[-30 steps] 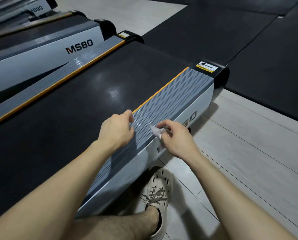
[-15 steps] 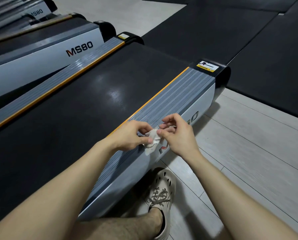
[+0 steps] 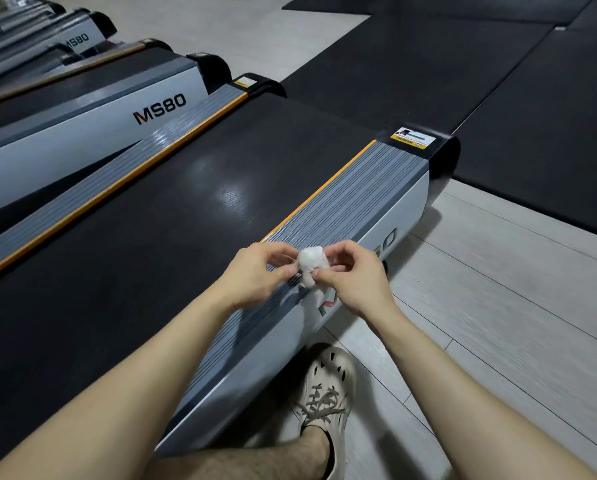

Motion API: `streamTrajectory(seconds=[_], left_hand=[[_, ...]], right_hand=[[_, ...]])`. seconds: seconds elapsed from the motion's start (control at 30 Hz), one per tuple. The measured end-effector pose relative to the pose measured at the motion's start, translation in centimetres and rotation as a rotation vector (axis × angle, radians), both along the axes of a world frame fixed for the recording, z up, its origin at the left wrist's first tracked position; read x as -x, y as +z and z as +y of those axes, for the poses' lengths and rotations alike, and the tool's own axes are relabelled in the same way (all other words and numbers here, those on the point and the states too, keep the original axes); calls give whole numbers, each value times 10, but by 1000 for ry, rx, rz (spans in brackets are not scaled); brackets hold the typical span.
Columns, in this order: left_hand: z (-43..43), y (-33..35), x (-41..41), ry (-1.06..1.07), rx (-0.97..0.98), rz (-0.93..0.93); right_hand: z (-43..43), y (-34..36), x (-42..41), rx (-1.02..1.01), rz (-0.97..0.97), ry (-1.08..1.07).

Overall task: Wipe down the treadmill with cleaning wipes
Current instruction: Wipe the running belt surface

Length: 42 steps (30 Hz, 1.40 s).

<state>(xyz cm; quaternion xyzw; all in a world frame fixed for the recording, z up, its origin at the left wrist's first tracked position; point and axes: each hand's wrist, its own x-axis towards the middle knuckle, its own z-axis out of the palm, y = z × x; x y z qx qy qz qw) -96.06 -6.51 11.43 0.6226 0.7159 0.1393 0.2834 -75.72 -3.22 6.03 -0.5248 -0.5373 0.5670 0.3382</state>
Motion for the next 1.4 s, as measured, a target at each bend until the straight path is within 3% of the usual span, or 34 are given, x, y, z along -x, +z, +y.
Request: streamTrajectory(seconds=[0.17, 0.33, 0.47, 0.57, 0.77, 0.87, 0.97, 1.07, 1.23, 1.4], left_hand=[[2, 10, -2, 154, -117, 542], [31, 21, -7, -26, 5, 542], [84, 27, 2, -65, -33, 729], [125, 16, 5, -37, -39, 639], [228, -20, 38, 82, -76, 334], [269, -39, 60, 205, -4, 327], [299, -48, 73, 238, 141, 353], [322, -45, 72, 239, 282, 337], [329, -50, 71, 189, 334, 451], [339, -55, 70, 200, 428, 450]], right_hand=[[4, 3, -18, -127, -131, -58], [4, -3, -27, -172, -125, -154], [25, -6, -19, -98, -108, -249], [65, -7, -9, -172, -187, -215], [195, -3, 3, -574, -381, -307], [236, -9, 6, -684, -599, -171], [246, -17, 7, -571, -729, 16], [252, -11, 5, -467, -656, -3], [250, -6, -1, -395, -645, 13], [257, -2, -2, -269, -626, 32]])
